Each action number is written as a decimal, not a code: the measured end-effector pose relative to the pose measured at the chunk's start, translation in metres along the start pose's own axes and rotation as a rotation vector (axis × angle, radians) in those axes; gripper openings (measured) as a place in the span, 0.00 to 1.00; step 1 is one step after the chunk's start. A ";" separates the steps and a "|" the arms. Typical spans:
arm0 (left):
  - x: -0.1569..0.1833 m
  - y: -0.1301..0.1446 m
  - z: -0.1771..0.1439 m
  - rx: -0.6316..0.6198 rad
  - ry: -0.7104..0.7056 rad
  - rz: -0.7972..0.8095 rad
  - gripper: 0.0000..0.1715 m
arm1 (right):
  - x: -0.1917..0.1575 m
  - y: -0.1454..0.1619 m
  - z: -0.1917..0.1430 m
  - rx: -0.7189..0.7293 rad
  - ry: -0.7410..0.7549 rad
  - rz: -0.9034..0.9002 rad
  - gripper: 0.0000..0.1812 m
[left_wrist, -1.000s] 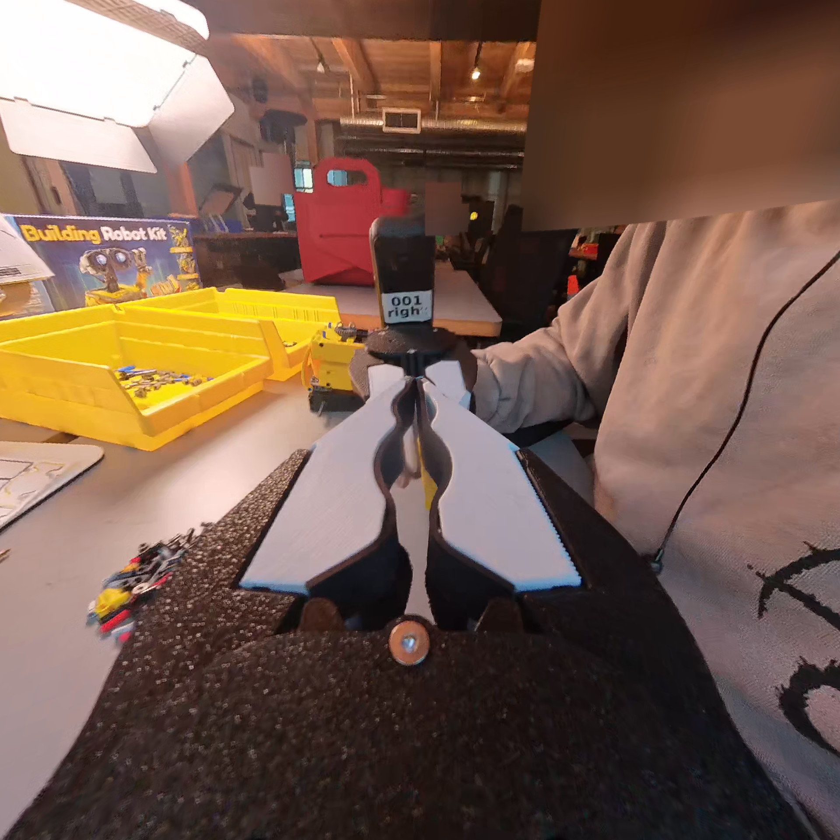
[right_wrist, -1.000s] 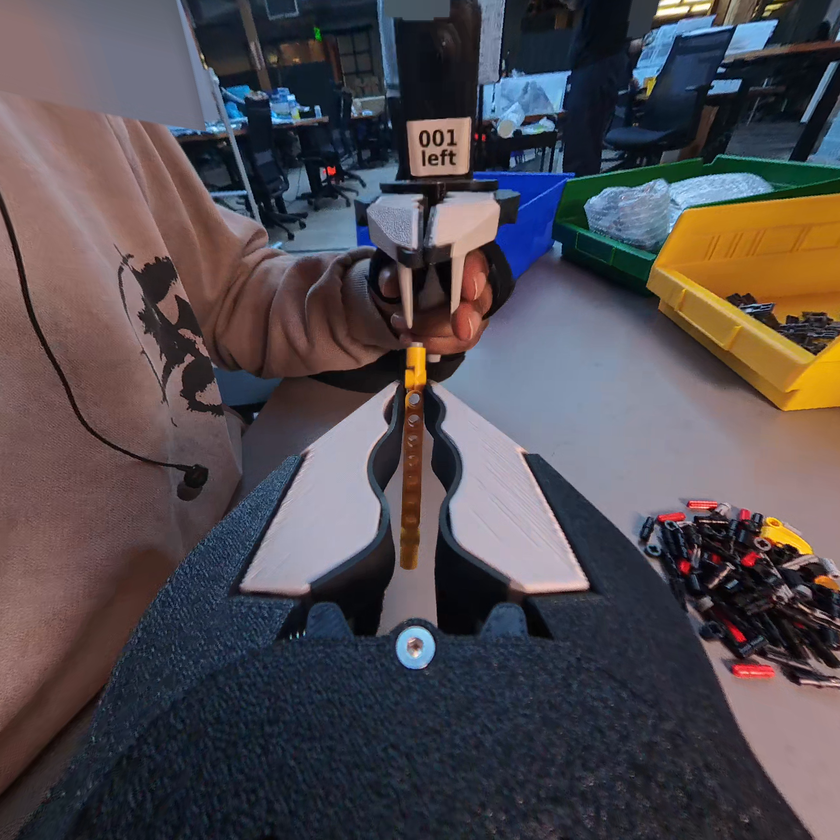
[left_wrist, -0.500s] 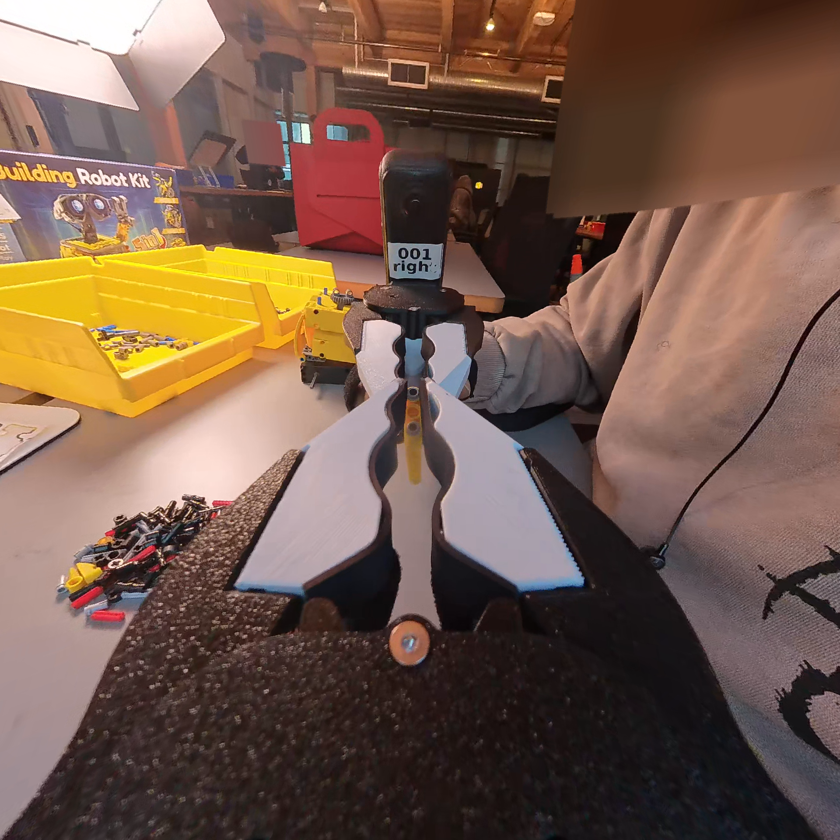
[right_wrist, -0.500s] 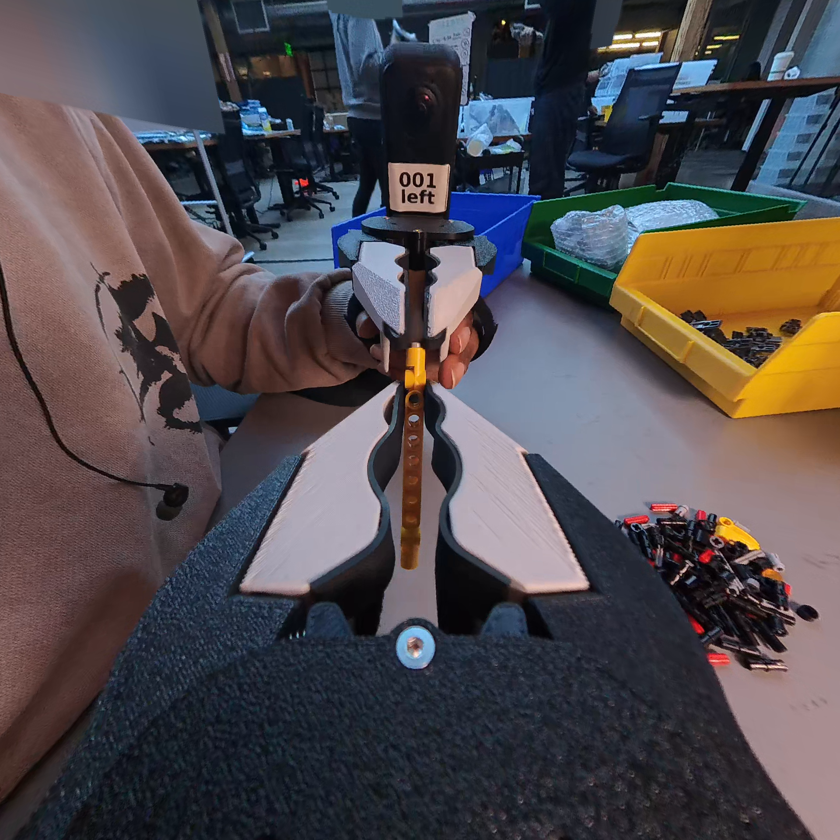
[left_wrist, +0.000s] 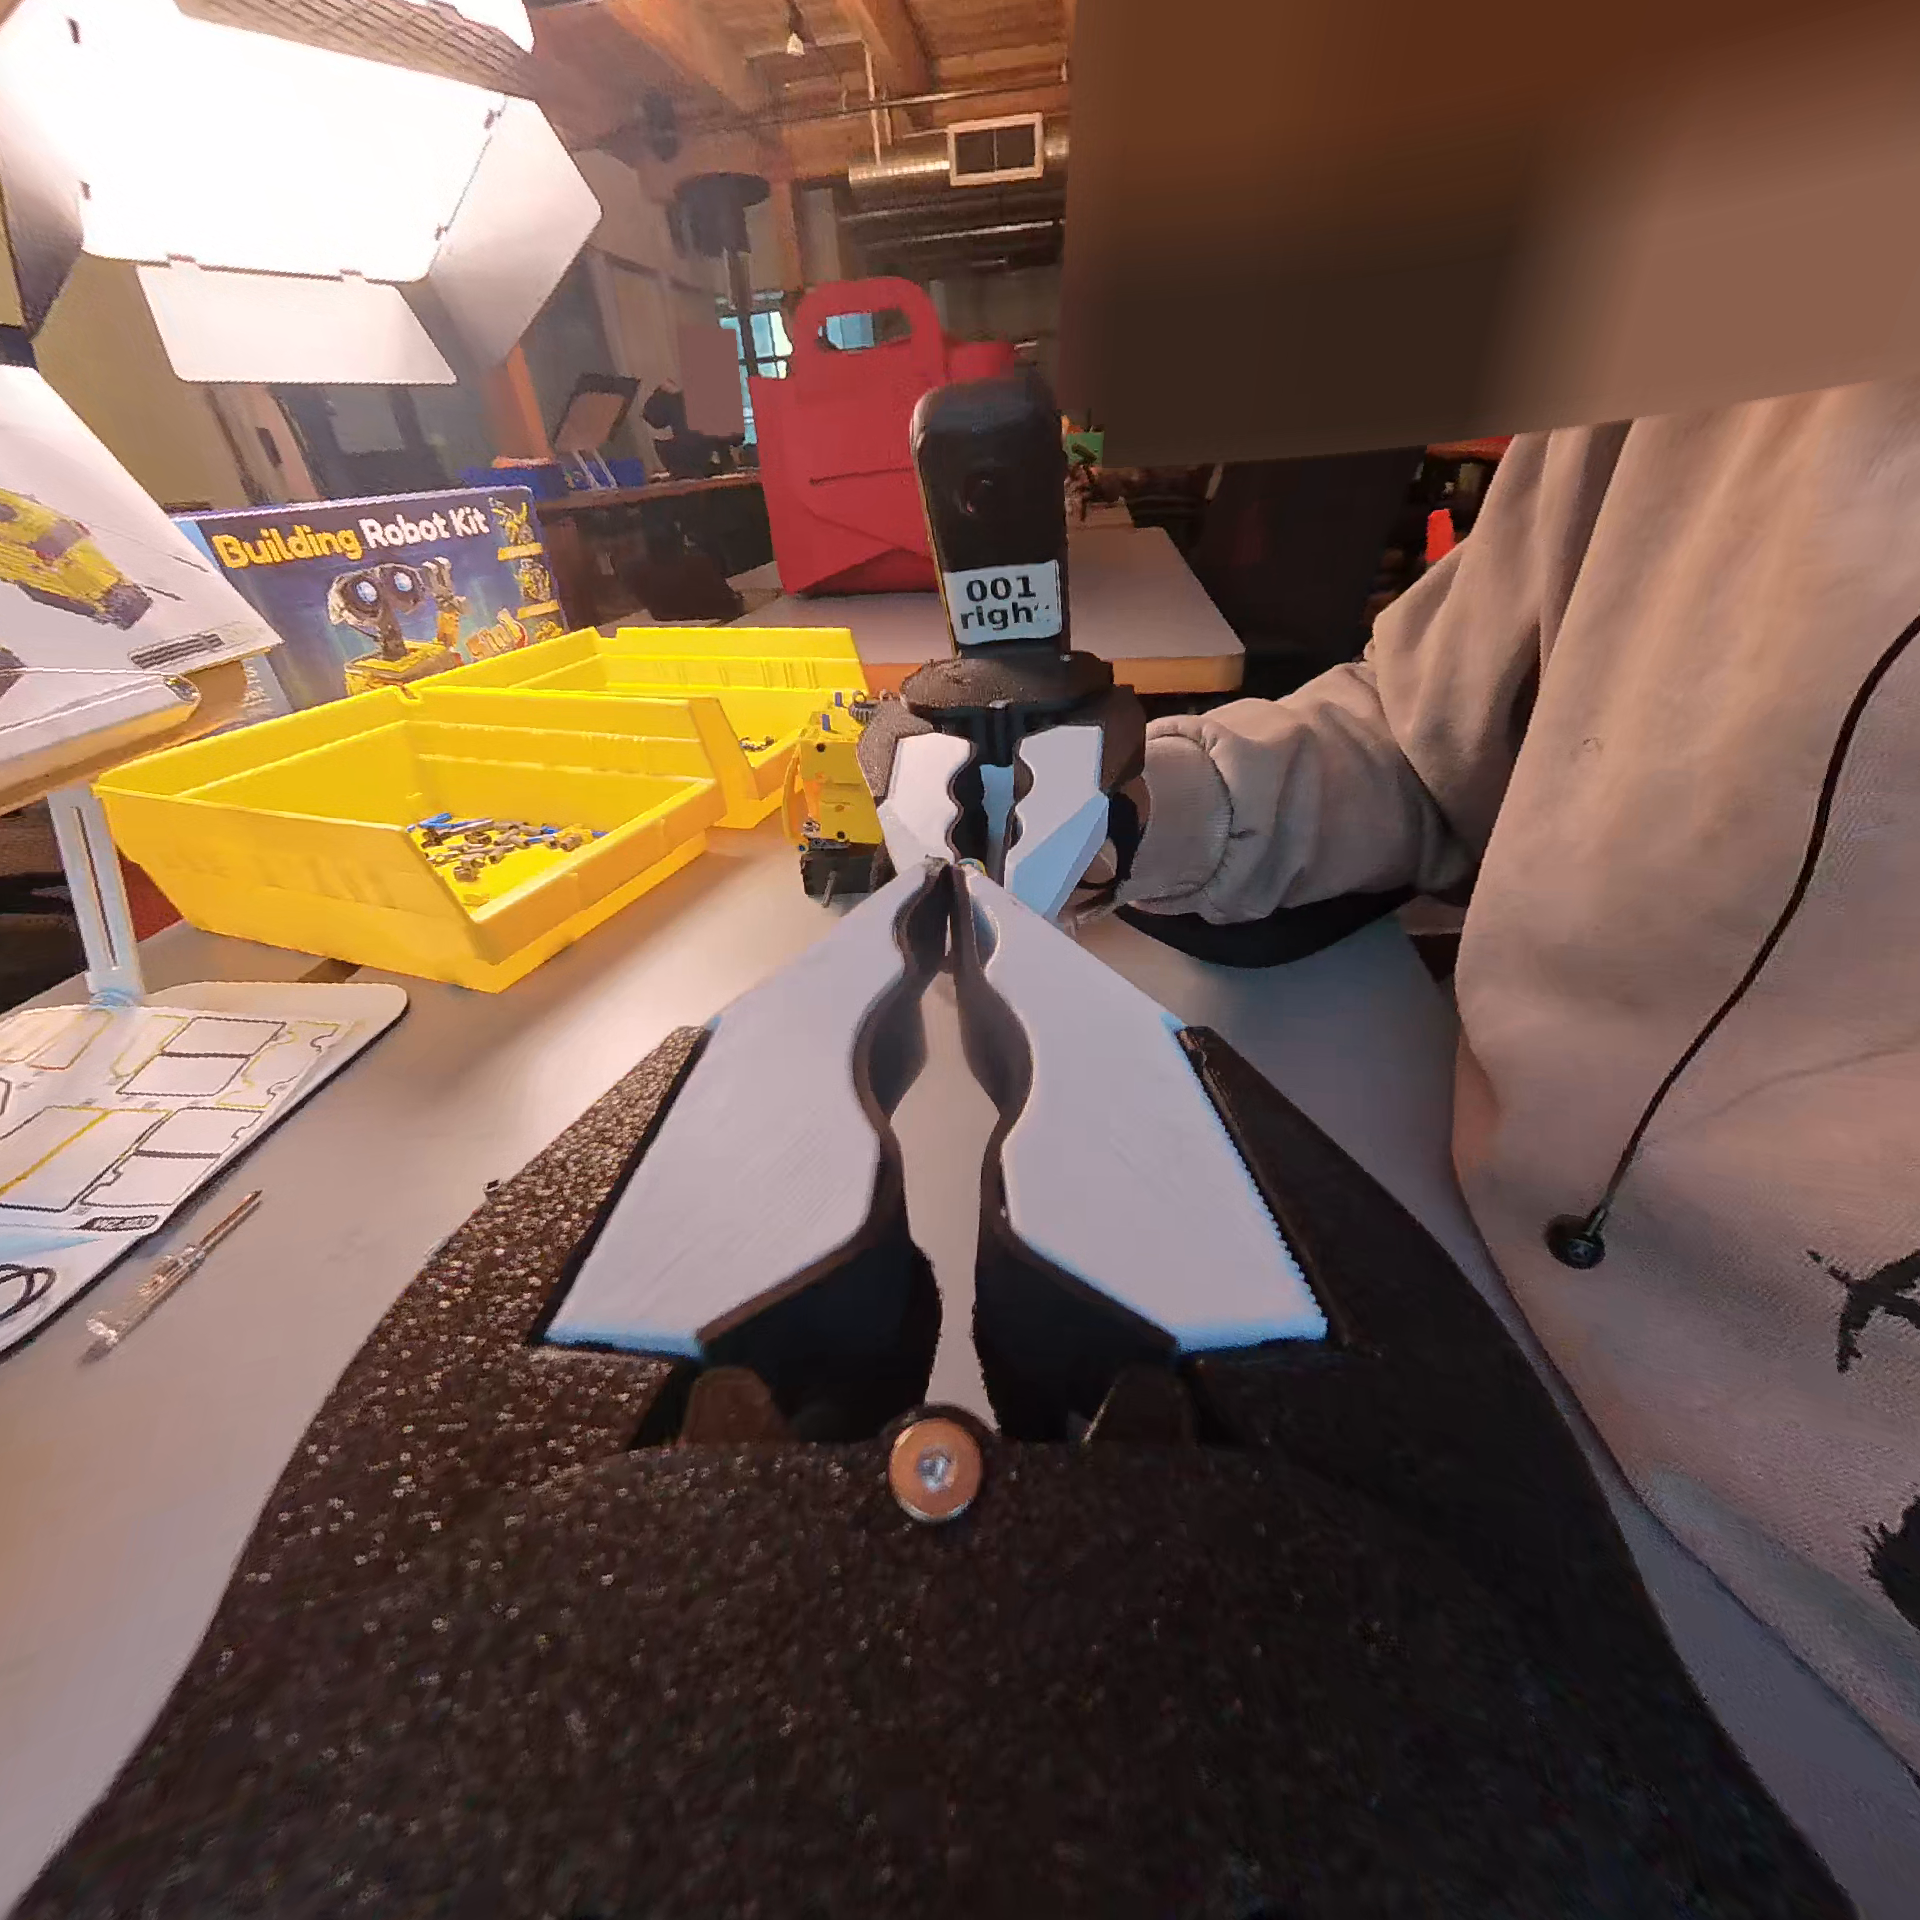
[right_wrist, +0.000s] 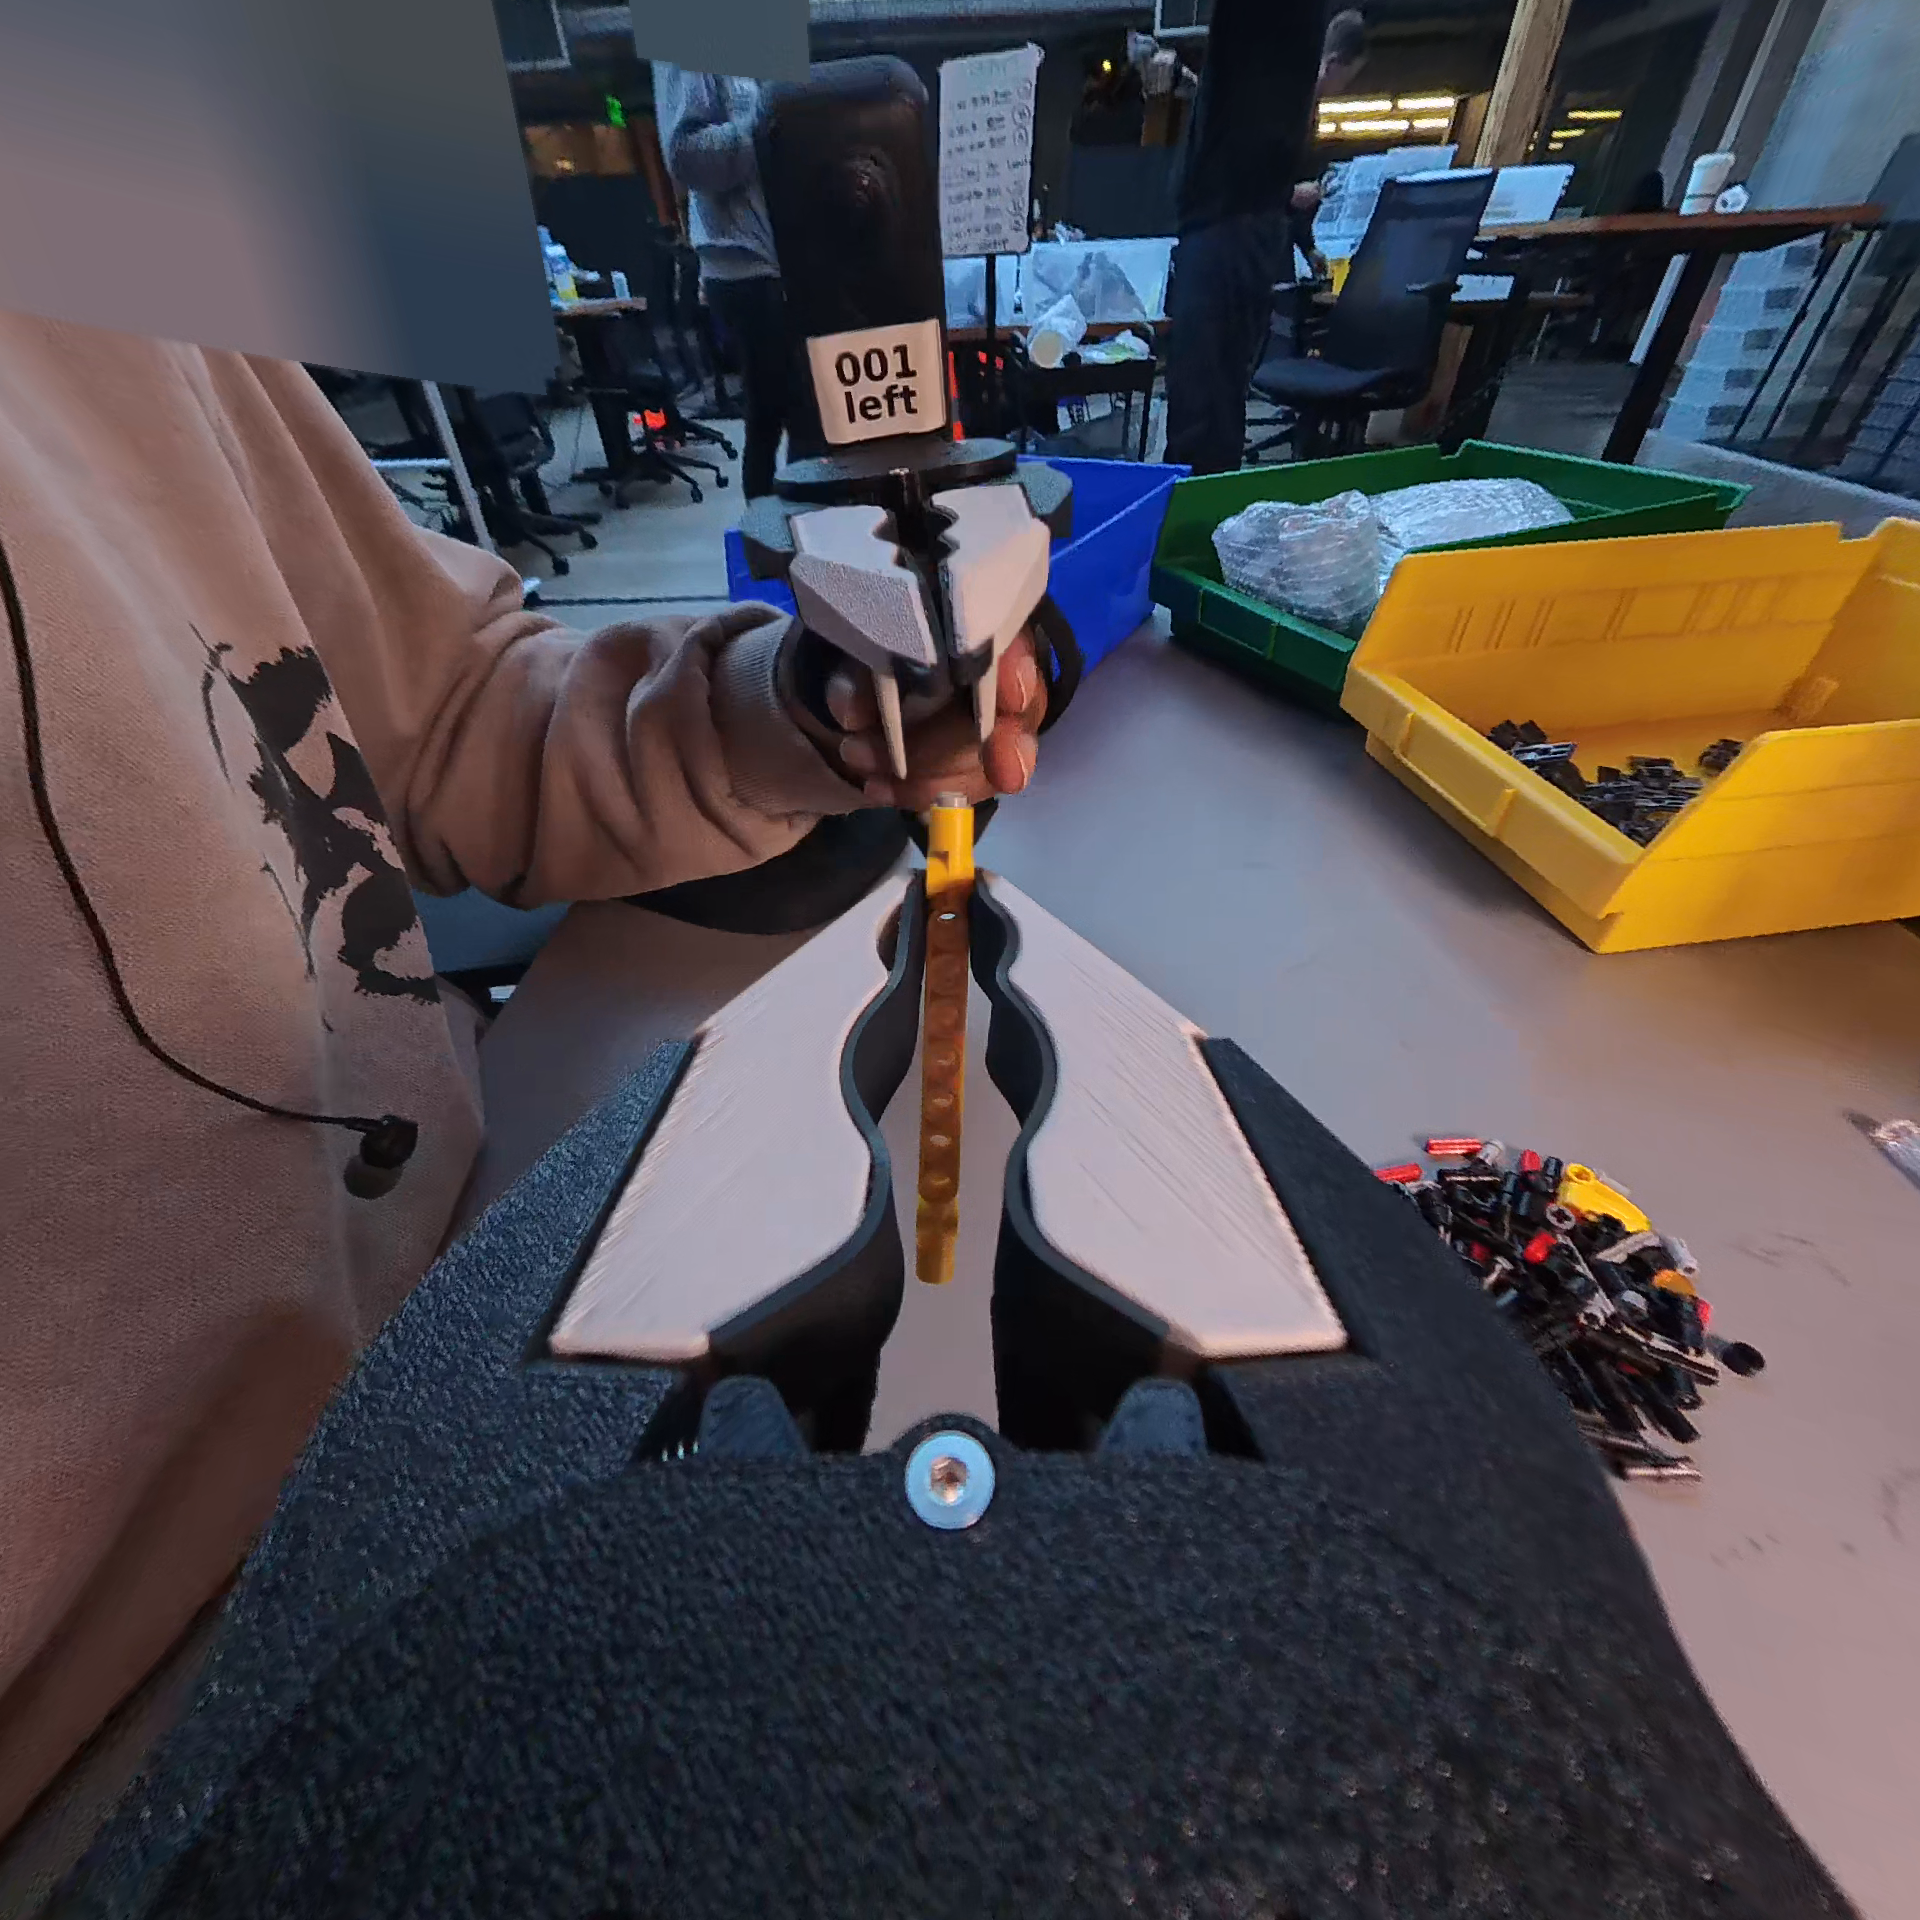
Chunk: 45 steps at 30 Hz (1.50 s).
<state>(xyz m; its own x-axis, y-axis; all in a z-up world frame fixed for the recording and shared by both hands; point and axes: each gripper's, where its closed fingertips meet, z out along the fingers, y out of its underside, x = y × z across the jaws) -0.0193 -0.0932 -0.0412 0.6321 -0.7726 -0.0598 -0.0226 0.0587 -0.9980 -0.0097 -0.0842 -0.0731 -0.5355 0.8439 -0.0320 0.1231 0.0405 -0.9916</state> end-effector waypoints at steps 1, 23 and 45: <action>-0.003 -0.003 -0.002 0.021 -0.014 -0.011 0.00 | 0.001 0.000 -0.001 0.007 0.000 0.012 0.04; 0.014 0.006 0.013 0.009 0.064 -0.062 0.03 | -0.008 -0.008 0.000 0.035 -0.015 -0.051 0.04; 0.019 0.012 0.013 -0.040 0.078 -0.011 0.01 | -0.012 -0.004 -0.001 -0.030 0.011 -0.174 0.04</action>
<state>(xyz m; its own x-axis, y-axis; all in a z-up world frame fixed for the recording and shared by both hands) 0.0025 -0.0994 -0.0538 0.5705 -0.8199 -0.0482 -0.0475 0.0257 -0.9985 -0.0032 -0.0936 -0.0687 -0.5422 0.8283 0.1416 0.0544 0.2028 -0.9777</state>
